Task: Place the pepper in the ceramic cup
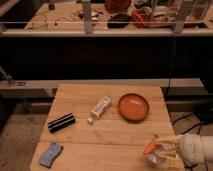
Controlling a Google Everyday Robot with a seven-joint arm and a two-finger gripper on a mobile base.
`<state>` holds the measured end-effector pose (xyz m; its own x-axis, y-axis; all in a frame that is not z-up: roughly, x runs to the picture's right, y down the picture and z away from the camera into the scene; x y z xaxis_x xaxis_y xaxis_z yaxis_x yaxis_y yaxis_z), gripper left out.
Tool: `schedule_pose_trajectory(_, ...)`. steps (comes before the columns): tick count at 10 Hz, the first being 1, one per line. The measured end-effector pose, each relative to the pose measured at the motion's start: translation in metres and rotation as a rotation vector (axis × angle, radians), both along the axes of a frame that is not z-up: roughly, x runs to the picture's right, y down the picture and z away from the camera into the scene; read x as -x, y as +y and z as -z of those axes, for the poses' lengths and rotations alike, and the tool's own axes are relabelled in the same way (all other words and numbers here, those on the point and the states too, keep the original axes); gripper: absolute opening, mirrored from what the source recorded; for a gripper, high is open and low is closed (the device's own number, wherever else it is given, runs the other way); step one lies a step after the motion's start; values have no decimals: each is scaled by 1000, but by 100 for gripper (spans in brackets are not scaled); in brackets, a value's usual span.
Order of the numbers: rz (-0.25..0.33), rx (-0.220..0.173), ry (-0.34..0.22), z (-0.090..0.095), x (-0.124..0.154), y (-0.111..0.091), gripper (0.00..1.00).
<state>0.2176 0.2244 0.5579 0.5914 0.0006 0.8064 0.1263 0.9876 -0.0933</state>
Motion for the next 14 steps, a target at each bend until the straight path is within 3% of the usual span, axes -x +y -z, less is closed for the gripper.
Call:
schedule_pose_trajectory(4,-111,3,-35,25,-6,-5,0)
schedule_pose_trajectory(9,-199,13,-44,43,-19,15,0)
schedule_pose_trajectory(14,-252,30,-74,33,-21,25,0)
